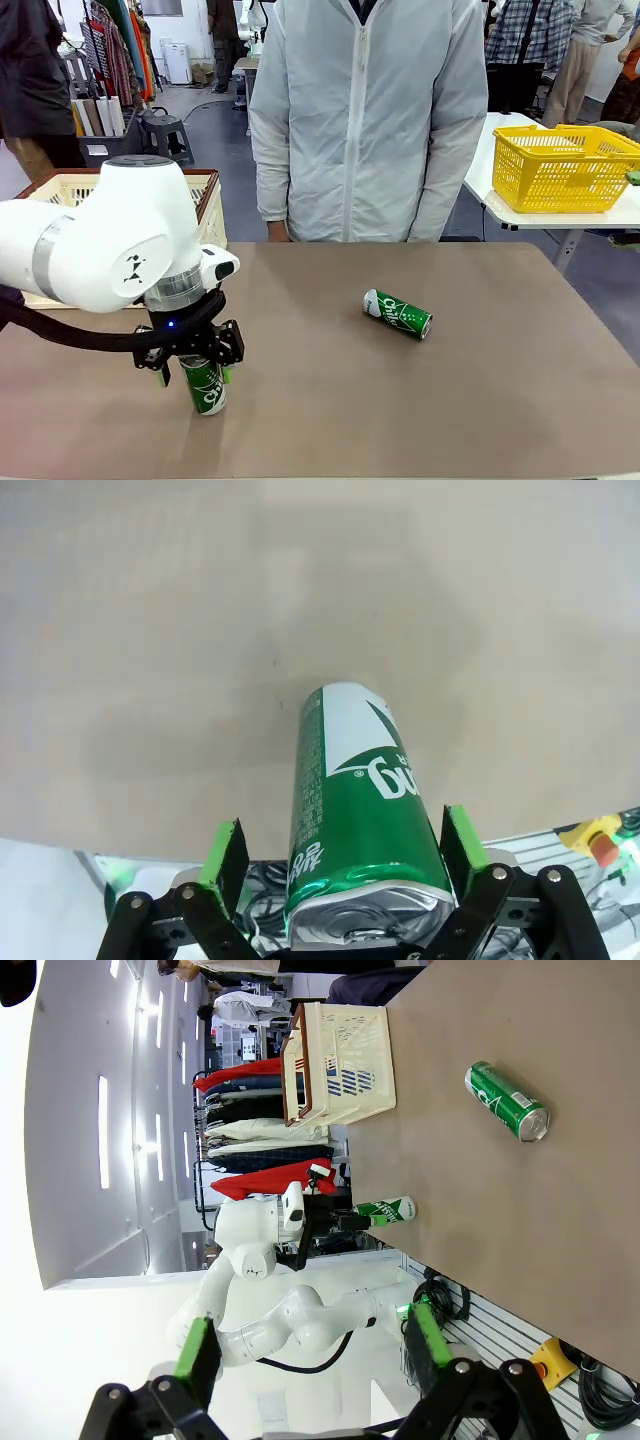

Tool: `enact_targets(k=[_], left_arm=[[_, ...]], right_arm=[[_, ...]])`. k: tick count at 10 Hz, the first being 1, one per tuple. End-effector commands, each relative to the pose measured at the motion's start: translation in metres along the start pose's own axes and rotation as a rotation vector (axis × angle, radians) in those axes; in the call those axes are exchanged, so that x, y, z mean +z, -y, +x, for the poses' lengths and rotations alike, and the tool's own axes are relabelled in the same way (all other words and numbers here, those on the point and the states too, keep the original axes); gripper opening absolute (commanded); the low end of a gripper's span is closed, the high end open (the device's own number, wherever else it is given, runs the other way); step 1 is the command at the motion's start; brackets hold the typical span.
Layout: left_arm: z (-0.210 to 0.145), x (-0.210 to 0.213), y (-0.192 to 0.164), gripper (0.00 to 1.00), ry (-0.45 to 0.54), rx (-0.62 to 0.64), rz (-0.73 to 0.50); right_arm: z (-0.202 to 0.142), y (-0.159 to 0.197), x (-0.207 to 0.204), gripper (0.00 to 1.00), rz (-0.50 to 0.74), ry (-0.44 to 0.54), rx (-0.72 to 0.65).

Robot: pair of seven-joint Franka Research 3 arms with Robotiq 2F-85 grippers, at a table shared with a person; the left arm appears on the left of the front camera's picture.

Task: Place the drinks into the Shopping basket.
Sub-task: Pick up one drink and place it into the Shopping basket.

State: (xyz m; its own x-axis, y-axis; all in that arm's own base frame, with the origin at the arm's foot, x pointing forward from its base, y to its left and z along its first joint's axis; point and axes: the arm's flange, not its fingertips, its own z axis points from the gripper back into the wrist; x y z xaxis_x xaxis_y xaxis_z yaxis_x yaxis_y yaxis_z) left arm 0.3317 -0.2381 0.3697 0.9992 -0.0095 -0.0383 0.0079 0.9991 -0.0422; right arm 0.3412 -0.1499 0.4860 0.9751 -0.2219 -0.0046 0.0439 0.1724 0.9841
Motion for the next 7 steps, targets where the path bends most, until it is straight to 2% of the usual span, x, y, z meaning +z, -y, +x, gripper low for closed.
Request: enact_targets(k=[1, 2, 3, 4, 5, 7], left_arm=[[0.0013, 0.0066, 0.0034, 1.00, 0.046, 0.001, -0.008], [0.0031, 0.0062, 0.0045, 1.00, 0.061, -0.003, -0.012], [0.0037, 0.0056, 0.0061, 0.90, 0.053, -0.012, -0.025], [0.0053, 0.0040, 0.0075, 0.30, 0.041, -0.013, -0.023], [0.0037, 0.0047, 0.0077, 0.00, 0.030, -0.011, -0.024], [0.0036, 0.0065, 0.0075, 0.00, 0.044, -0.011, -0.023]], right_arm=[[-0.0012, -0.0041, 0.0019, 1.00, -0.005, -0.007, -0.016], [-0.0012, -0.0041, 0.0019, 1.00, -0.005, -0.007, -0.016], [-0.0012, -0.0041, 0.0019, 1.00, -0.005, -0.007, -0.016], [-0.0012, -0.0041, 0.0019, 1.00, -0.005, -0.007, -0.016], [-0.0012, -0.0041, 0.0019, 1.00, -0.005, -0.007, -0.016], [-0.0012, -0.0041, 0.0019, 1.00, -0.005, -0.007, -0.016]])
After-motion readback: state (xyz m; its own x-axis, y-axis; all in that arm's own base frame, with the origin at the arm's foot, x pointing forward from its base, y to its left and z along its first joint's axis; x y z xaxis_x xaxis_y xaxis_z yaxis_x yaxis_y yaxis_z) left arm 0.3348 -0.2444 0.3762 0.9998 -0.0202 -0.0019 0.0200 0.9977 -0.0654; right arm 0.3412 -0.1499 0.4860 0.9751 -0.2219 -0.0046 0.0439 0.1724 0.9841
